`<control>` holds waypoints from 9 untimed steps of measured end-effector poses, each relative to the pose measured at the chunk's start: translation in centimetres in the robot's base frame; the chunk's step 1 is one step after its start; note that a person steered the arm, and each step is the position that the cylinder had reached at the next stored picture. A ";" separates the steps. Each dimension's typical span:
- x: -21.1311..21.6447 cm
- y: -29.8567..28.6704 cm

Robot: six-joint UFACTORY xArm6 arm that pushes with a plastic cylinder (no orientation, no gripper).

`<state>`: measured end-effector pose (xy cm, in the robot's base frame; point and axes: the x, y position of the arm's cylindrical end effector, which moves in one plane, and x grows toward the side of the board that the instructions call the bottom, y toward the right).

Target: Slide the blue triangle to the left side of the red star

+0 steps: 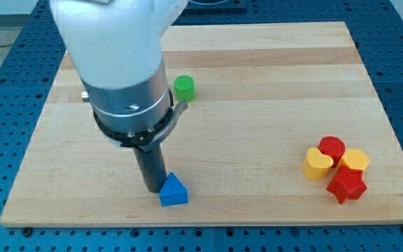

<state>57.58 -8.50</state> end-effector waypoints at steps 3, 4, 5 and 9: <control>1.5 2.1; -0.2 4.8; -0.7 8.7; -1.2 19.2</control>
<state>56.33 10.69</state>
